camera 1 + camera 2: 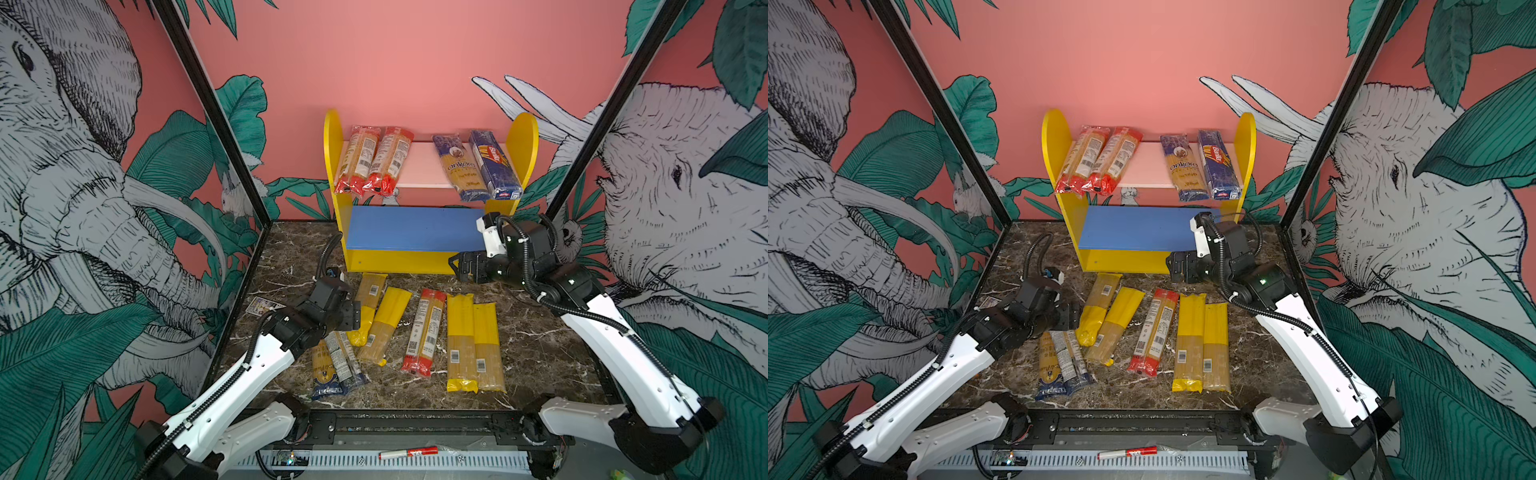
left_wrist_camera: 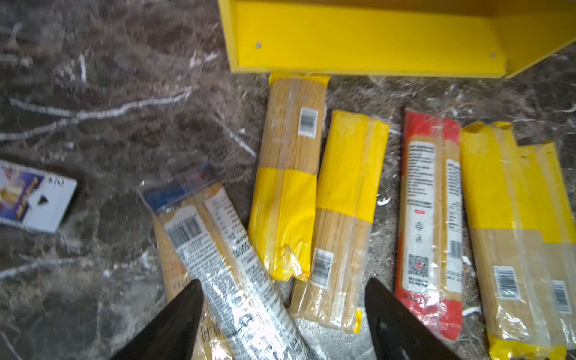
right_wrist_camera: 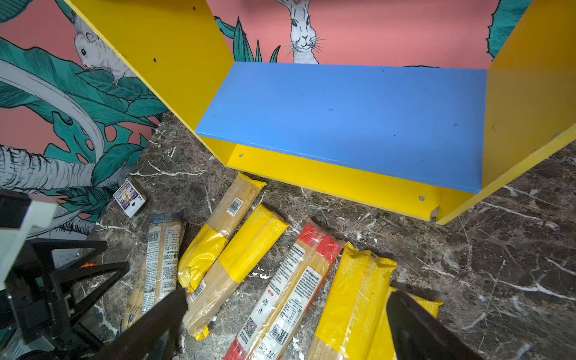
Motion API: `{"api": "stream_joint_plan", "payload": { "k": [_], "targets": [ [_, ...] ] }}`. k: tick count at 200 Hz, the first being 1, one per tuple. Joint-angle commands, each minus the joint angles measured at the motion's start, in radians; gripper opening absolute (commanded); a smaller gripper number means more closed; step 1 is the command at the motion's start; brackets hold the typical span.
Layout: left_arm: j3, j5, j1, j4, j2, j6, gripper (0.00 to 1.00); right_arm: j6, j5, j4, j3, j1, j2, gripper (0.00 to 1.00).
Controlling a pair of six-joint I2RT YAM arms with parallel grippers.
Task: Arrange pasta packages on shelves
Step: Move the pasta bag to the pasta bags.
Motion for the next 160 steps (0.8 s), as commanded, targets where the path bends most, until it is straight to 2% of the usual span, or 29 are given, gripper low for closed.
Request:
{"api": "stream_joint_plan", "payload": {
  "k": [1,24,39,64,83,133,160],
  "targets": [
    [-0.066,-0.07,-0.003,-0.051,-0.044,-0.151,0.83,-0.007,0.017,0.058,-0.034,0.007,-0.03,0.99],
    [-0.105,-0.107,-0.002,-0.095,-0.018,-0.196,0.83,-0.015,0.019,0.076,-0.055,0.007,-0.048,0.99],
    [-0.124,-0.088,-0.003,-0.1,0.018,-0.211,0.82,-0.02,0.006,0.091,-0.064,0.007,-0.056,0.99],
    [-0.189,0.011,-0.003,0.009,0.083,-0.221,0.73,-0.031,-0.02,0.114,-0.092,0.007,-0.061,0.99],
    [-0.221,0.007,-0.003,0.056,0.131,-0.218,0.71,-0.033,-0.025,0.12,-0.114,0.008,-0.069,0.99],
    [-0.191,0.0,-0.001,0.1,0.275,-0.199,0.71,-0.058,0.013,0.114,-0.172,0.005,-0.109,0.99],
    [-0.157,0.013,0.016,0.14,0.371,-0.153,0.6,-0.06,0.023,0.114,-0.178,0.005,-0.114,0.99]
  ]
}}
